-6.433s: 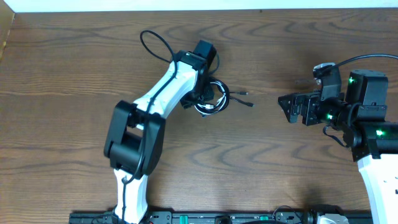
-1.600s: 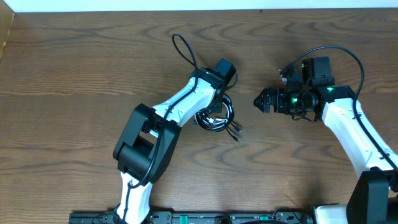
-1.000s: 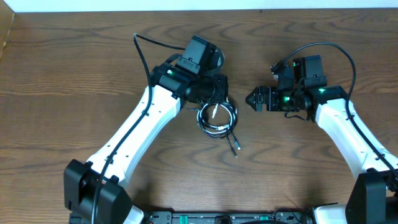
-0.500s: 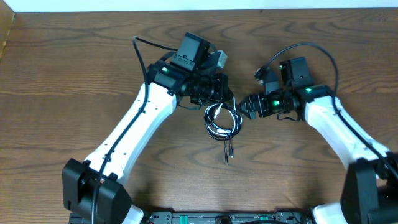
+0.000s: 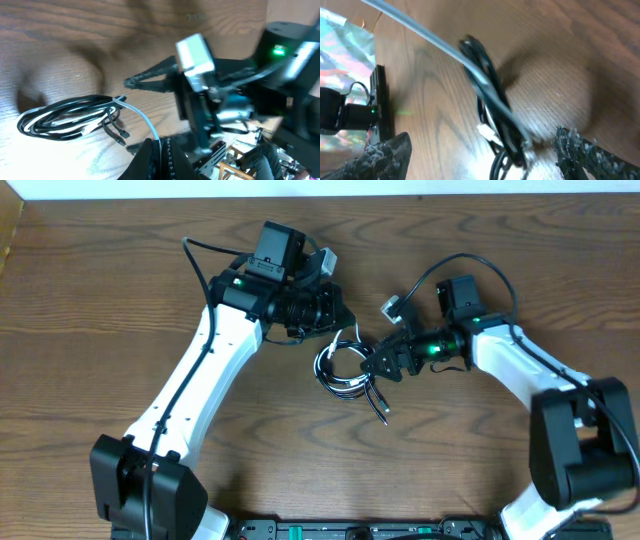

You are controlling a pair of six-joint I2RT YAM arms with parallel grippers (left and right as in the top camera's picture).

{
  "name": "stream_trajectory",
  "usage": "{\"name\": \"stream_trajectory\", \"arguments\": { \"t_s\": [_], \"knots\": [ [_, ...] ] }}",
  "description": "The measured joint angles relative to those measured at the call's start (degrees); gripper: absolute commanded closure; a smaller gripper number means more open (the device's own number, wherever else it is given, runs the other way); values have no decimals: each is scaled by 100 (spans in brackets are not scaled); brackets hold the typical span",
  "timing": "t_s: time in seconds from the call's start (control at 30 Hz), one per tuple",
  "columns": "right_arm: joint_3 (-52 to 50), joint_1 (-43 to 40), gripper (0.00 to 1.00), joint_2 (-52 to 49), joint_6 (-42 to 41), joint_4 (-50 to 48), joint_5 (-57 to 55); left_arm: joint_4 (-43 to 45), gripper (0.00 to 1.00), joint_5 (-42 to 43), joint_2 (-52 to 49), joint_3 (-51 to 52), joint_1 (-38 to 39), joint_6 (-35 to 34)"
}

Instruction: Untangle cables

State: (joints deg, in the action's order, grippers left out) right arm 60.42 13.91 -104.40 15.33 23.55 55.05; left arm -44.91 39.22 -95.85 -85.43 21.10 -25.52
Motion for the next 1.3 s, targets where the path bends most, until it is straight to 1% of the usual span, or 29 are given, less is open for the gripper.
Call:
{"name": "stream_trajectory", "arguments": {
  "t_s": [0.1, 0.13, 0.17, 0.27, 0.33, 0.37, 0.4, 0.43, 0.5, 0.57, 0.6, 0.63, 0.7, 0.77, 0.87, 0.97, 1.17, 1.3],
  "knots": [
    [0, 42, 17, -387, 50, -538, 79, -2, 92, 92, 0, 0, -11, 0],
    [0, 61, 20, -540, 57, -758, 96, -4, 92, 103, 0, 0, -11, 0],
    [0, 72, 26, -667, 42, -949, 101, -4, 93, 120, 0, 0, -11, 0],
    [0, 85, 49, -981, -142, -1436, 120, -4, 92, 140, 0, 0, -11, 0],
    [-4, 83, 64, -1045, -282, -1578, 120, -2, 93, 140, 0, 0, -13, 0],
    [-4, 79, 73, -1054, -391, -1633, 120, -4, 93, 140, 0, 0, -17, 0],
    [-2, 72, 87, -1049, -557, -1685, 149, 0, 93, 138, 0, 0, -22, 0],
    [0, 63, 94, -1036, -610, -1705, 168, -2, 93, 129, 2, 0, -28, 0],
    [0, 31, 98, -984, -866, -1670, 175, 0, 92, 52, 0, 0, -50, 2],
    [0, -11, 99, -850, -1147, -1552, 173, 2, 92, -105, 0, 0, -85, 2],
    [0, -33, 99, -752, -1283, -1471, 149, 0, 89, -177, 0, 0, -98, 2],
    [0, -57, 99, -643, -1416, -1414, 122, -13, 85, -295, 0, 0, -116, 4],
    [0, -87, 99, -256, -1818, -1082, -105, -52, 71, -566, 0, 0, -144, 31],
    [-2, -92, 99, 140, -2100, -708, -411, -155, 66, -894, 0, 0, -162, 15],
    [0, -70, 99, 804, -2562, -181, -1084, -247, 65, -1268, 0, 0, -175, 11],
    [0, -55, 99, 1235, -2957, 136, -1657, -273, 65, -1456, 0, 0, -177, 48],
    [0, -50, 99, 1340, -3473, 483, -2140, -271, 65, -1617, 0, 0, -114, 76],
    [0, -31, 99, 1340, -3676, 463, -2216, -254, 67, -1670, -4, 0, 92, 96]
  ]
}}
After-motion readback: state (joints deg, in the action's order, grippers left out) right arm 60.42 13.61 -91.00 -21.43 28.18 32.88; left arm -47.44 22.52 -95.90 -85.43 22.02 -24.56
